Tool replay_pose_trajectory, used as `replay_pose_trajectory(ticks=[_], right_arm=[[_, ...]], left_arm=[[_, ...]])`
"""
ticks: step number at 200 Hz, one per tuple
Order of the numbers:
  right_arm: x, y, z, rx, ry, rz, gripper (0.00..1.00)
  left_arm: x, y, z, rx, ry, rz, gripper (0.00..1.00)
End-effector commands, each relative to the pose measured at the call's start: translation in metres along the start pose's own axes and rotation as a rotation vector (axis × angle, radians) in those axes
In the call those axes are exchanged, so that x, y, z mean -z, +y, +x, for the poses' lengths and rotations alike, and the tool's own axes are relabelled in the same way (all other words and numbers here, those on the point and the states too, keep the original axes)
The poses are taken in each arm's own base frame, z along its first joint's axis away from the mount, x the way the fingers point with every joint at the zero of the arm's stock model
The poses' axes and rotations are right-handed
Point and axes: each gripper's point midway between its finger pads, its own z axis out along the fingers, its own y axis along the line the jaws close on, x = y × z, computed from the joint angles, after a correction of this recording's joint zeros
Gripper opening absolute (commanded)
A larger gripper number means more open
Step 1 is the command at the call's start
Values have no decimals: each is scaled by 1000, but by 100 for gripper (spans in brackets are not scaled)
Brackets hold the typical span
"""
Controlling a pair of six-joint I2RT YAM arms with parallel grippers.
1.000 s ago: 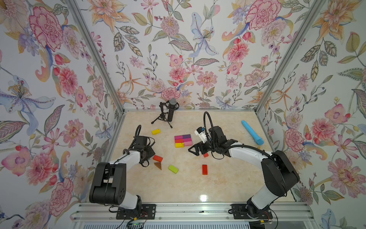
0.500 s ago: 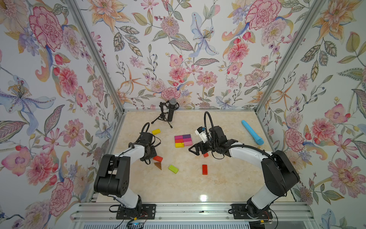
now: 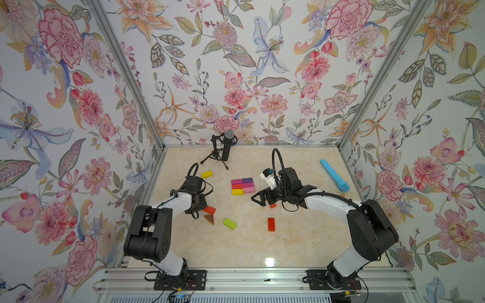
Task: Assemble a piece of candy with building blocks
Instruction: Pick up the building block from the center of the board.
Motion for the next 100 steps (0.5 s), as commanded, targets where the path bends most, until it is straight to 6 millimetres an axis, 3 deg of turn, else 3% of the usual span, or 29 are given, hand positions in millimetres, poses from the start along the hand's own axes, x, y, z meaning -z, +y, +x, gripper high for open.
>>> replay_pose_trajectory(ticks=[1, 17, 71, 100], right_arm=[[5, 2, -4, 5, -21, 6, 100], [4, 1, -5, 4, -20, 8, 100], [-2, -3, 1, -6, 1, 9, 100], [0, -2, 3, -12, 7, 13, 100]], left_arm=[[1, 3, 2, 0, -9, -10, 46], [2, 2, 0, 3, -15, -7, 45], [6, -1, -4, -2, -12, -3, 22], [40, -19, -28, -9, -98, 103, 11]])
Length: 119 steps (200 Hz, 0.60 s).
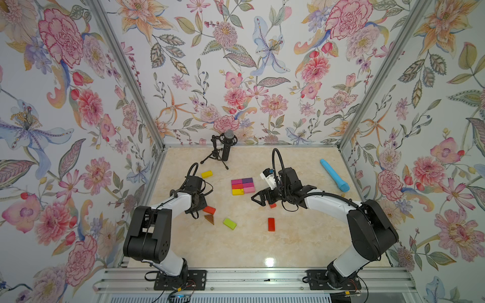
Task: Assemble a piece of candy with building blocks
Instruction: Pick up the building block from the center of the board.
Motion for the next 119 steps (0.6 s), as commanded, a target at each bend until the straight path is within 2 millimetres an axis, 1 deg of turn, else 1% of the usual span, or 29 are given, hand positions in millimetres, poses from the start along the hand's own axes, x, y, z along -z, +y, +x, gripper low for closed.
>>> replay_pose_trajectory(ticks=[1, 19, 33, 45, 63, 74, 77, 80, 93, 107, 119], right_arm=[[0, -1, 3, -7, 8, 10, 100], [3, 1, 4, -18, 11, 7, 100], [5, 3, 5, -31, 9, 0, 100], [7, 3, 6, -52, 8, 2, 100], [12, -1, 8, -92, -3, 30, 100], [17, -6, 10, -127, -12, 54, 100], [18, -8, 12, -140, -12, 65, 100], [20, -11, 14, -153, -15, 75, 100], [27, -21, 22, -207, -19, 111, 100], [36, -32, 33, -236, -26, 166, 100], [43, -34, 39, -244, -32, 192, 100]], left_arm=[[34, -20, -27, -16, -84, 100, 11], [61, -57, -44, -60, -141, 289, 10], [74, -89, -46, -130, -148, 405, 10], [81, -122, -39, -195, -134, 532, 10], [90, -175, -18, -283, -109, 739, 10], [93, -201, -4, -328, -87, 840, 10], [97, -206, -2, -340, -90, 864, 10], [84, -210, 5, -342, -57, 863, 9], [78, -228, 20, -383, -22, 912, 8], [69, -241, 35, -407, 20, 942, 8], [65, -250, 46, -426, 46, 965, 8]])
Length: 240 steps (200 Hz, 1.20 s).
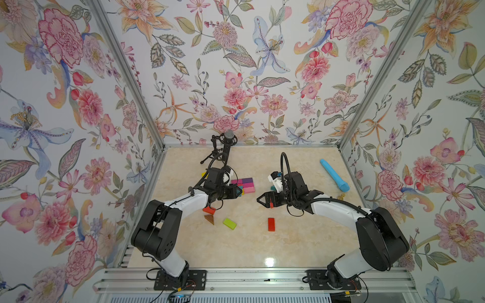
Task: Assemble a piece of candy with building blocks
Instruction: Pick up the building block from the center of the board, then place the building block at the center of the board.
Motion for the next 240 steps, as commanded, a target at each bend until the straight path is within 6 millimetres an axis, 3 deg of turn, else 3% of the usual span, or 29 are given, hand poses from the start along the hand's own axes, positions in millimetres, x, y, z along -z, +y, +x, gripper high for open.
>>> replay_pose_trajectory(ticks=[1, 50, 101, 116, 136, 176, 211, 240], right_arm=[[15, -17, 10, -70, -21, 90, 100], [24, -24, 15, -76, -37, 120, 100], [23, -24, 11, -54, -37, 119, 100], [22, -25, 10, -50, -34, 119, 100], [19, -26, 10, -44, -26, 119, 100], [16, -26, 10, -25, -21, 121, 100], [11, -25, 18, 22, 3, 145, 100], [8, -23, 27, 21, 23, 155, 100]], left_arm=[[-18, -29, 3, -62, 20, 152, 8], [-51, -35, 43, -68, 140, 204, 9], [-55, -15, 65, -49, 194, 130, 17], [-54, -9, 67, -47, 202, 96, 22], [-55, 1, 71, -52, 217, 42, 37], [-53, 4, 68, -56, 207, 22, 47], [-51, 7, 63, -65, 190, -6, 47], [-43, -8, 54, -124, 170, -24, 48]])
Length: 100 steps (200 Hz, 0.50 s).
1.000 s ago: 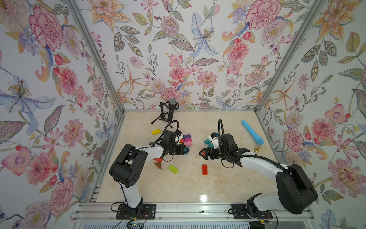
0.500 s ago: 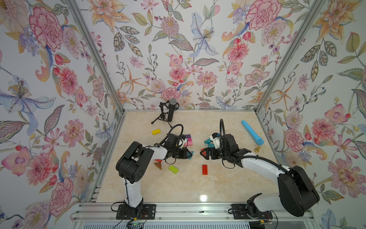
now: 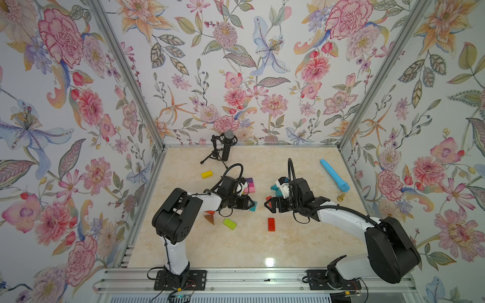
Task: Assemble a piece of candy with building blocks
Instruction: Place the building block at the center of the board.
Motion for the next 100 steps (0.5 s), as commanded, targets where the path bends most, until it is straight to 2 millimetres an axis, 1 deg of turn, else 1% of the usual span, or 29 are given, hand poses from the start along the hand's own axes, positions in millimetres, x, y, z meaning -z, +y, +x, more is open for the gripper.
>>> replay_pose_trajectory(ticks=[1, 29, 62, 79, 100], right_arm=[[-3, -1, 4, 19, 17, 26, 100], [2, -2, 10, 5, 5, 35, 100], [13, -21, 25, -61, -11, 44, 100], [18, -25, 28, -77, -24, 35, 100], [22, -25, 28, -77, -37, 29, 100]], left_arm=[[8, 3, 2, -41, 20, -101, 48], [12, -10, -8, -74, -10, -140, 48], [4, -22, -13, -119, -17, -204, 48], [0, -22, -16, -125, -18, -238, 49], [-6, -13, -16, -128, 7, -302, 48]])
